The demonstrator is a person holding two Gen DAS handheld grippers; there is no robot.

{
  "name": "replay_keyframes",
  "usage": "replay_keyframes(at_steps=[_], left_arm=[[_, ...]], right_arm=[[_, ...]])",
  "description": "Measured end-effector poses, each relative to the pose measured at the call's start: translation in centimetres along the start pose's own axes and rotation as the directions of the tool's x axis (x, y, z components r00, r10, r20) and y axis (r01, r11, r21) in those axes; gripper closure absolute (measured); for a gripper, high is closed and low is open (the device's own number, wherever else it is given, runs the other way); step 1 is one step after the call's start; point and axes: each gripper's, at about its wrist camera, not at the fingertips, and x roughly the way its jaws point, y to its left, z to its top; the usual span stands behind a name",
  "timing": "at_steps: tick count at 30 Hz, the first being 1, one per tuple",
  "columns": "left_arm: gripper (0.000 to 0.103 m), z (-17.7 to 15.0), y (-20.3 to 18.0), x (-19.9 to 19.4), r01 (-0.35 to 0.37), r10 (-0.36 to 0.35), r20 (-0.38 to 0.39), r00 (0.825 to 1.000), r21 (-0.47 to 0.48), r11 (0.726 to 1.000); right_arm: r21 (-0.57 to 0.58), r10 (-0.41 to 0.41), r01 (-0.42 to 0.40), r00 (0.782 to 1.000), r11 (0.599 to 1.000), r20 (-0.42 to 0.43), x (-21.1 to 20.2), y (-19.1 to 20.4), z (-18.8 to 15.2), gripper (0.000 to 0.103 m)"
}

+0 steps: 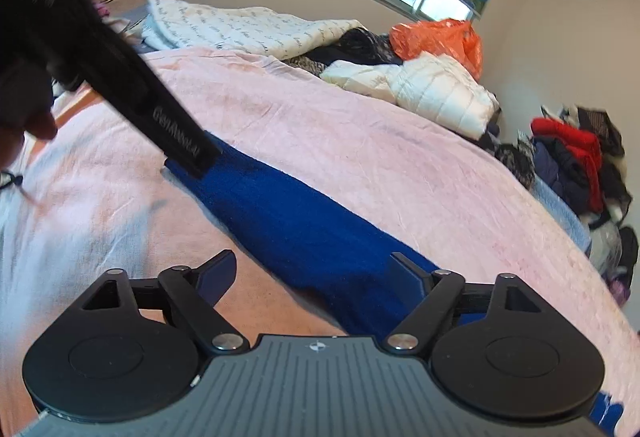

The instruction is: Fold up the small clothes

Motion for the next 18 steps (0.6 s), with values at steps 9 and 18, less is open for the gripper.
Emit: replay_keyframes(at_steps=[9,18], left_arm=[[0.012,0.2,2.1,-0.4,-0.075,0.076,0.038,0.996,-0.025,0.997],[0.012,0.2,3.6,0.0,-0.086,0.088,0.024,0.996,-0.053,0.995]], right_arm=[[-0.212,-0.030,0.033,0.999,0.977,0.019,3.6,4.4,1.1,0.040],[-0.308,-0.083,0.109,0.992,0.945,0.096,6.4,6.6,2.5,0.056]])
